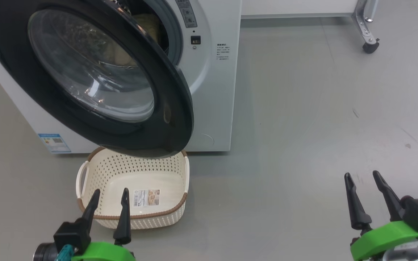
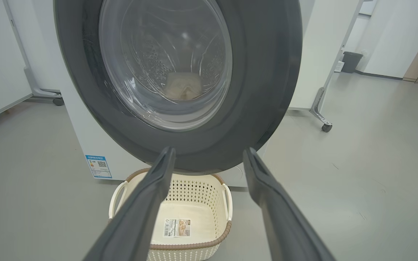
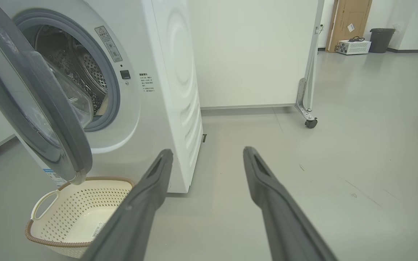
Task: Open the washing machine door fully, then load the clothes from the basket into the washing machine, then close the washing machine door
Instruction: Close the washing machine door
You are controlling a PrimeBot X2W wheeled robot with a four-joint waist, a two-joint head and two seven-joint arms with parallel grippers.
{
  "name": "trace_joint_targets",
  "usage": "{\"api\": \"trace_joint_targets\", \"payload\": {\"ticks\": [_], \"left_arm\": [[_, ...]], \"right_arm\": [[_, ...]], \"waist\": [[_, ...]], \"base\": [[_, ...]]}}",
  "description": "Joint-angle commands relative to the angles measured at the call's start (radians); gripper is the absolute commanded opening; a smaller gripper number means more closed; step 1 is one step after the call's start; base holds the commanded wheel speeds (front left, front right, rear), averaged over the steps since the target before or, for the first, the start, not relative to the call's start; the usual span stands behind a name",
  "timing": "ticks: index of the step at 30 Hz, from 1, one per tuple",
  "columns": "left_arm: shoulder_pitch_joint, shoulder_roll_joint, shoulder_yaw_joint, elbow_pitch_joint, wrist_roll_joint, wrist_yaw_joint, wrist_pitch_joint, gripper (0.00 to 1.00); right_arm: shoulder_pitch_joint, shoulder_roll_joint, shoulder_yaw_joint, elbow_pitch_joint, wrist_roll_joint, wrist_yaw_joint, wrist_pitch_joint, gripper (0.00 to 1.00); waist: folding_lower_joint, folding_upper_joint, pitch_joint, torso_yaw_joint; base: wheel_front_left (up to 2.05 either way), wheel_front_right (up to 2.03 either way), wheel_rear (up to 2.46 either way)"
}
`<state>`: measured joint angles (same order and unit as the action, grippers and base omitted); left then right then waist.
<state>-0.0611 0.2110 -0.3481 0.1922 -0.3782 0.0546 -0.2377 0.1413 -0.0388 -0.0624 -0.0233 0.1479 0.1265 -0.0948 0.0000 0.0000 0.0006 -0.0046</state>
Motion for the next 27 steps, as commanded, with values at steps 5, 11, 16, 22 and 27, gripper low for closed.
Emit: {"api": "trace_joint_targets", "payload": {"ticks": [5, 11, 16, 22, 27], "left_arm": [[-0.045, 0.013, 0.033, -0.020, 0.011, 0.005, -0.015, 1.00], [-0.051, 0.008, 0.033, -0.015, 0.011, 0.010, -0.017, 1.00], [-0.059, 0.006, 0.030, -0.011, 0.012, 0.010, -0.019, 1.00], [-0.063, 0.003, 0.028, -0.011, 0.014, 0.011, -0.020, 1.00], [-0.075, 0.001, 0.023, -0.014, 0.012, 0.003, -0.021, 1.00]], "right_arm": [[-0.029, -0.011, 0.023, -0.041, -0.012, 0.004, 0.007, 1.00], [-0.031, -0.011, 0.021, -0.043, -0.018, 0.004, 0.007, 1.00], [-0.035, -0.011, 0.023, -0.042, -0.018, 0.004, 0.005, 1.00], [-0.041, -0.011, 0.024, -0.041, -0.024, 0.004, 0.003, 0.91], [-0.052, -0.011, 0.024, -0.034, -0.029, 0.004, -0.002, 0.00]], "waist": [[0.0000, 0.0000, 0.002, 0.001], [0.0000, 0.0000, 0.007, 0.004], [0.0000, 0.0000, 0.011, 0.008], [0.0000, 0.0000, 0.018, 0.012], [0.0000, 0.0000, 0.035, 0.018]], "base": [[0.00, 0.00, 0.00], [0.00, 0.00, 0.00], [0.00, 0.00, 0.00], [0.00, 0.00, 0.00], [0.00, 0.00, 0.00]]}}
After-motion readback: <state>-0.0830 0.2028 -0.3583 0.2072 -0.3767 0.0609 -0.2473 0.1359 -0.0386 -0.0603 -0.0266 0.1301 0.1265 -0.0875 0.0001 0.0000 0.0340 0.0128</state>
